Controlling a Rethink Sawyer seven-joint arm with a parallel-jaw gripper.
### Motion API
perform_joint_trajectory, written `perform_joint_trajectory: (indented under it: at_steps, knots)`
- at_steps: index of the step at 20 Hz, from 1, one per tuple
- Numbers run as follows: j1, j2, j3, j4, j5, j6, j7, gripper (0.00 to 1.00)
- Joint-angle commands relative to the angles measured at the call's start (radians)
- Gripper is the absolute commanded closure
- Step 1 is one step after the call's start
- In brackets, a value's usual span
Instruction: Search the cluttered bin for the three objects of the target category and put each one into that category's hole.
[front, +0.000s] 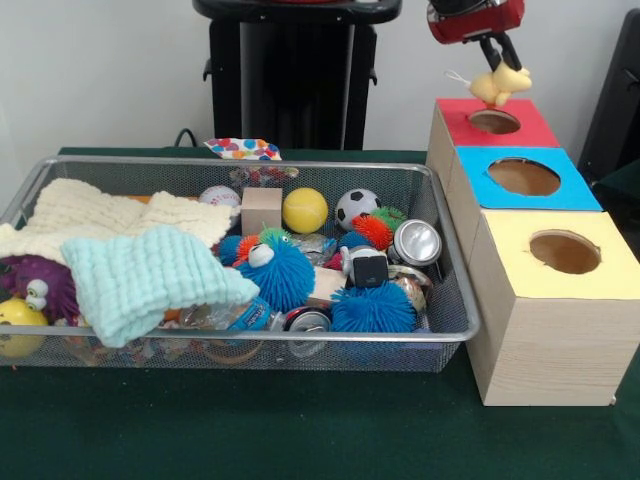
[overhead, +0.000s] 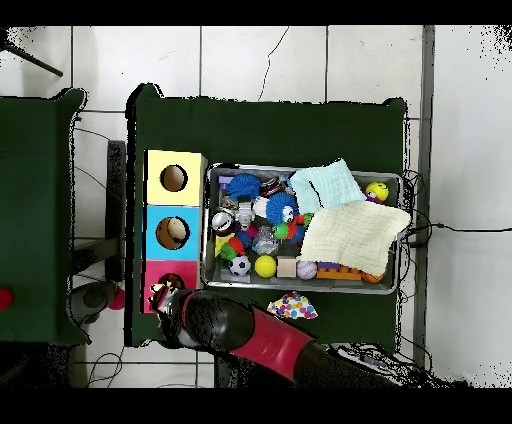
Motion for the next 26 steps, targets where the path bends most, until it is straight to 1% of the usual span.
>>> perform_joint_trajectory:
  at_steps: [1, 5, 14, 18, 26]
  knots:
    - [-0.033, 0.085, 0.065, -0.066, -0.001, -0.069, 0.284, 1.0]
    - [-0.037, 0.097, 0.066, -0.067, -0.01, -0.082, 0.29, 1.0]
    - [-0.035, 0.083, 0.083, -0.055, -0.025, -0.106, 0.319, 1.0]
    - [-0.03, 0.074, 0.073, -0.056, -0.035, -0.114, 0.316, 1.0]
    - [-0.02, 0.043, 0.052, -0.06, -0.04, -0.088, 0.299, 1.0]
